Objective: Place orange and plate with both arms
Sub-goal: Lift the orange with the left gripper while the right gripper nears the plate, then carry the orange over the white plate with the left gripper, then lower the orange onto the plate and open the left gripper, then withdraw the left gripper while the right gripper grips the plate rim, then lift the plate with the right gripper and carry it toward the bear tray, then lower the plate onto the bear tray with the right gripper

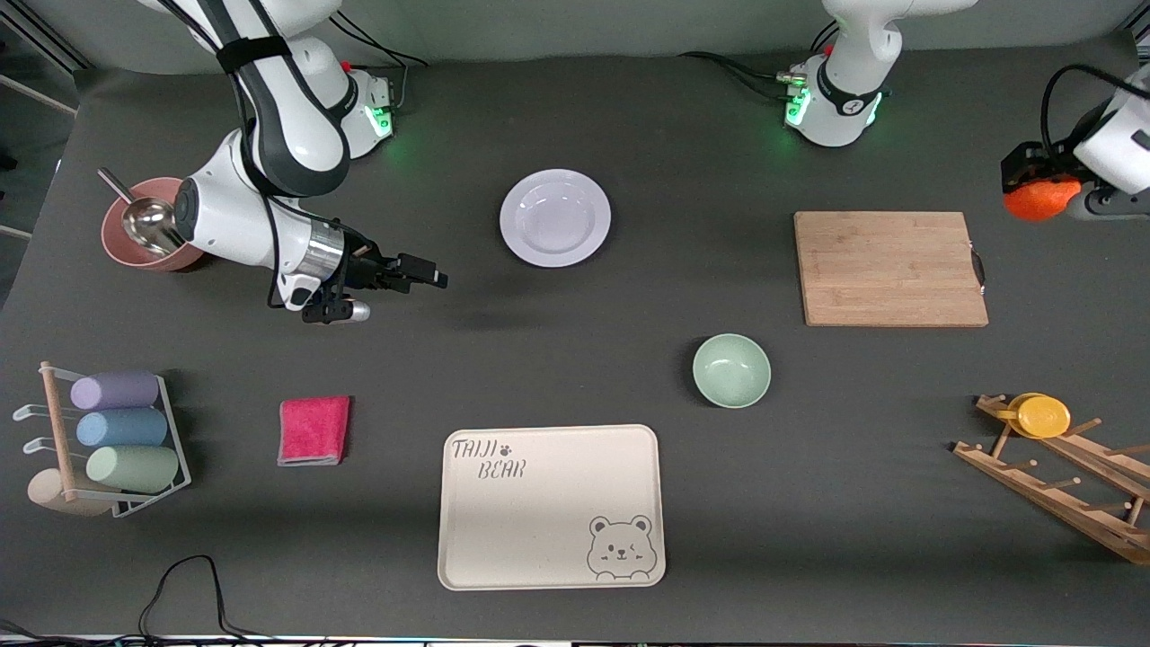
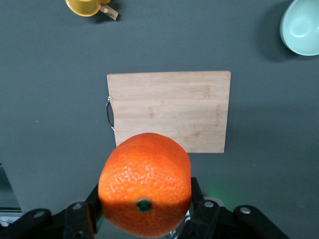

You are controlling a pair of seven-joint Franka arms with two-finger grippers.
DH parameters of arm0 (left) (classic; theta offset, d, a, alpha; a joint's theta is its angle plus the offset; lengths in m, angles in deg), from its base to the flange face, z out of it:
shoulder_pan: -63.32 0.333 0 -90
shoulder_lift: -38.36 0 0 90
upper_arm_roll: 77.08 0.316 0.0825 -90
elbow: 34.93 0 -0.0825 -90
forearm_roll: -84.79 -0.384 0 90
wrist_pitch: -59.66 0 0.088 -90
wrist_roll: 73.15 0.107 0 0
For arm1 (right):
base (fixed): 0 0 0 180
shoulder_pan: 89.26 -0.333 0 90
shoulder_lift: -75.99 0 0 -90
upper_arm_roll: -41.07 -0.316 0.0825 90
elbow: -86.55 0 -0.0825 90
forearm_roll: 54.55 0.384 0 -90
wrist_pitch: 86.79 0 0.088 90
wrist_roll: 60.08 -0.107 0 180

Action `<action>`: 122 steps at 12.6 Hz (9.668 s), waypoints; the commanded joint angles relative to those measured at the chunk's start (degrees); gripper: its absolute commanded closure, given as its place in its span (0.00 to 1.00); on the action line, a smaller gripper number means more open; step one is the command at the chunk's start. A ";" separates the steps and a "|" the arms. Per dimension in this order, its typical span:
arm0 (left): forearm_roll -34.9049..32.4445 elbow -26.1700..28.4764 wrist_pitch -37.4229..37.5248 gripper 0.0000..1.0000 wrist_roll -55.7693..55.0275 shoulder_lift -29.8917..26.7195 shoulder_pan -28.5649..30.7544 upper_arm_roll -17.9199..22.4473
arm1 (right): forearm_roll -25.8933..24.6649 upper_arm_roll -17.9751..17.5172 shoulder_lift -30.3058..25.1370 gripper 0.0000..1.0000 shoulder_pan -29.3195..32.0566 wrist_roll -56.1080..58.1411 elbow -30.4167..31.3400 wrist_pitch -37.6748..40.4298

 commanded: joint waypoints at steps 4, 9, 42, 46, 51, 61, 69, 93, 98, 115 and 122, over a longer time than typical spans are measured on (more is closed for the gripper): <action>8.92 -1.94 -0.18 1.00 -27.36 3.62 -2.70 -15.83 | 7.81 0.32 1.01 0.00 -0.75 7.32 1.34 -0.93; 11.33 -1.94 -14.04 1.00 -61.47 12.93 -5.59 -36.66 | 9.94 0.23 1.45 0.00 -3.56 8.32 2.30 -5.14; -12.08 -0.18 -40.28 0.00 -90.51 38.64 -14.41 -39.60 | 44.48 4.45 17.71 0.00 -12.80 70.27 11.36 7.94; 2.77 -2.20 -30.00 0.00 -60.98 27.48 -9.99 -27.17 | 44.39 4.10 20.17 0.00 -13.06 70.72 11.36 10.58; 4.12 -1.85 -22.00 0.00 -34.16 19.38 -9.99 -10.09 | 44.57 4.10 21.14 0.01 -13.24 70.81 11.36 14.18; 0.87 1.06 -13.31 0.00 -5.28 7.51 -3.57 1.00 | 49.48 3.58 23.42 0.12 -14.91 74.67 11.01 16.65; 0.78 -5.37 -3.79 0.00 -6.07 8.20 -9.47 8.31 | 48.70 3.57 23.69 1.00 -15.08 74.94 11.01 16.65; 0.34 -6.77 -3.26 0.00 -6.16 14.80 -8.68 8.13 | 48.79 5.95 18.32 1.00 -6.03 30.50 -9.18 10.16; 0.34 -6.77 -3.18 0.00 -6.16 14.80 -8.85 8.13 | 49.14 6.03 20.17 1.00 -4.45 21.24 -19.73 5.67; 0.34 -6.69 -3.18 0.00 -6.16 14.80 -9.12 8.04 | 46.87 5.86 49.25 1.00 -4.62 5.86 -58.24 -14.29; 0.34 -6.60 -3.26 0.00 -6.16 14.88 -9.12 8.04 | 43.69 5.77 55.77 1.00 -4.45 4.10 -62.20 -14.29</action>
